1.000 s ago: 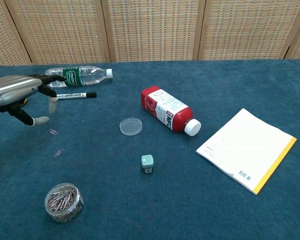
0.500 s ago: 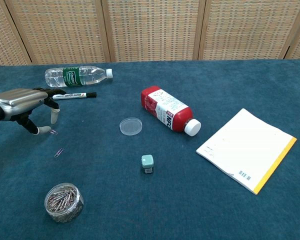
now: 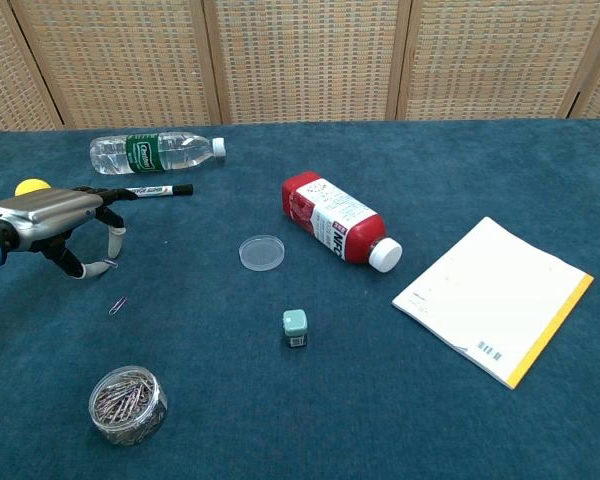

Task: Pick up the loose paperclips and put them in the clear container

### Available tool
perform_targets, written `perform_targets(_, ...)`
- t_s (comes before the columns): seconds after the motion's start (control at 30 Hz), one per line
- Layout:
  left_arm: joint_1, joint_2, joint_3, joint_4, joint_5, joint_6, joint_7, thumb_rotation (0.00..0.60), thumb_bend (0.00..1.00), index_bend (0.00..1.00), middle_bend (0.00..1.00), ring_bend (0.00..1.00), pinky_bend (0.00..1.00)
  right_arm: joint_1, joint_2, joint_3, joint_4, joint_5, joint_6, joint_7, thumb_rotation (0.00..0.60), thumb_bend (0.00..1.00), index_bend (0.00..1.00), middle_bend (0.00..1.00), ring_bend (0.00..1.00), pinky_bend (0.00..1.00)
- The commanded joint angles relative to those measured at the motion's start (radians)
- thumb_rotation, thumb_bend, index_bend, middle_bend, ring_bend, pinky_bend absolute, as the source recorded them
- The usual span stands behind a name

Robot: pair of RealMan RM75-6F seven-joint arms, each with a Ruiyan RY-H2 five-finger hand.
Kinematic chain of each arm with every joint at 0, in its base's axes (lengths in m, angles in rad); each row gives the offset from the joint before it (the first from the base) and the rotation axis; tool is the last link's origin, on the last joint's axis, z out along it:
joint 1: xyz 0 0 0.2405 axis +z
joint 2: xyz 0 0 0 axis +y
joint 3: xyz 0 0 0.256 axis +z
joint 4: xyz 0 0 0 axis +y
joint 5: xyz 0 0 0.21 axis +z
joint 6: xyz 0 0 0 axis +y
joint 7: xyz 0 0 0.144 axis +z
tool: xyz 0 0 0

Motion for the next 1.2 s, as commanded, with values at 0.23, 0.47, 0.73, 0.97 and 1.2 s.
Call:
perform_targets(0.23, -0.004, -0.011, 0.004, 0.007, -0.005, -0.012, 0.013, 0.600, 0.37, 0.54, 0.00, 0.00, 0.00, -0.001, 0.000, 0.000, 0.001, 0.001, 0.000, 0.002, 0.600, 0.00, 0.00, 0.00, 0.00, 0.00)
perform_targets(0.47, -0.008, -0.017, 0.002, 0.009, -0.010, -0.018, 0.018, 0.600, 0.37, 0.54, 0.00, 0.00, 0.00, -0.001, 0.001, 0.000, 0.001, 0.000, 0.001, 0.004, 0.600, 0.00, 0.00, 0.00, 0.00, 0.00)
perform_targets(0.73, -0.009, -0.023, 0.004, 0.012, -0.015, -0.022, 0.028, 0.600, 0.37, 0.64, 0.00, 0.00, 0.00, -0.001, 0.000, 0.000, 0.003, 0.000, 0.000, 0.005, 0.600, 0.00, 0.00, 0.00, 0.00, 0.00)
perform_targets(0.97, -0.007, -0.021, 0.003, 0.006, -0.019, -0.018, 0.040, 0.600, 0.40, 0.69, 0.00, 0.00, 0.00, -0.001, 0.001, 0.000, 0.003, -0.001, 0.001, 0.008, 0.600, 0.00, 0.00, 0.00, 0.00, 0.00)
perform_targets(1.2, 0.000, 0.012, 0.001, -0.047, 0.005, 0.036, 0.029, 0.600, 0.43, 0.72, 0.00, 0.00, 0.00, -0.003, 0.002, -0.001, 0.002, -0.003, 0.004, 0.010, 0.600, 0.00, 0.00, 0.00, 0.00, 0.00)
